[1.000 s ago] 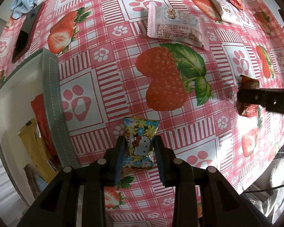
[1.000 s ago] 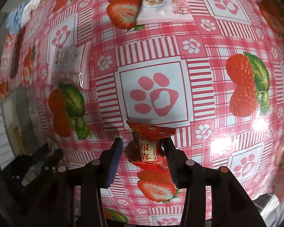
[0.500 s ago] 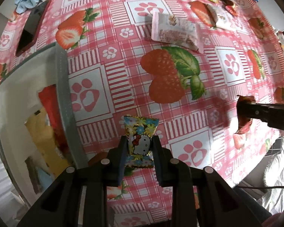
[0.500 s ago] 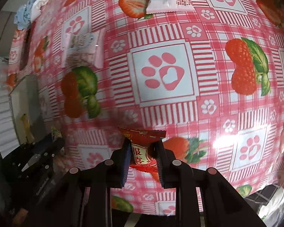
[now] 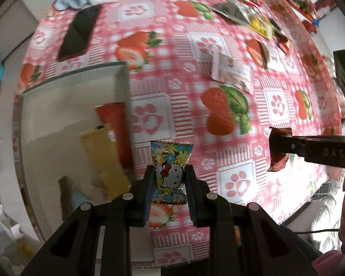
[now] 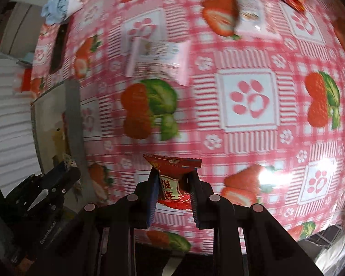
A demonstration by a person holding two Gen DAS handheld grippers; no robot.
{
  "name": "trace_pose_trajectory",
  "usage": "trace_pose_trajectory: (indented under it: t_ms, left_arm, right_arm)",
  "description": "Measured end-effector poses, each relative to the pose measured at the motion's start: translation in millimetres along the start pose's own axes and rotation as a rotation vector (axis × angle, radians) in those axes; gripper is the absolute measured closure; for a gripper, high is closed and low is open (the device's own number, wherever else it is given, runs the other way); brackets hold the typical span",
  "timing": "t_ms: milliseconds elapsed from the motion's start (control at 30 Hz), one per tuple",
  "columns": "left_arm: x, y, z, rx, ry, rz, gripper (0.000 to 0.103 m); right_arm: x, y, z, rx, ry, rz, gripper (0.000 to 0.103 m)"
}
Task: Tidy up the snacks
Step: 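Carry both candies into the white tray and open both grippers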
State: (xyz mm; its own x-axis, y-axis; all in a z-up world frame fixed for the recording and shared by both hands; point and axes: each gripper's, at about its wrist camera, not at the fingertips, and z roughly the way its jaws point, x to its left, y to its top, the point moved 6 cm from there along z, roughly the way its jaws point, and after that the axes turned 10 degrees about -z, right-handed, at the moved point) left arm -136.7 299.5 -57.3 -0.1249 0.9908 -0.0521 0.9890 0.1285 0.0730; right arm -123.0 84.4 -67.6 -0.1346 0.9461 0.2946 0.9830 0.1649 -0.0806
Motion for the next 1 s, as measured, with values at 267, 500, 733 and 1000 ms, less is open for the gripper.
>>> trace_pose_trajectory:
  t_ms: [267,500,733,1000]
  left_arm:
    - [35,-2,-9,-0.046,0.036,-0.103,0.074]
    - [81,-13,-11,-0.053,0.055,-0.205,0.074]
    - [117,-26,-10,-0.045,0.067,-0.281,0.074]
    - [137,-45,0,-0.008,0.071,-0.331,0.074]
  right_arm:
    - [62,23,16,0.026,-0.012,-0.123,0.077]
    - [123,37,31,0.047,-0.012,-0.24,0.077]
    - [189,47,45,0.064,0.009,-0.361,0.077]
    - [246,45,70,0.1,0.026,-0.457,0.077]
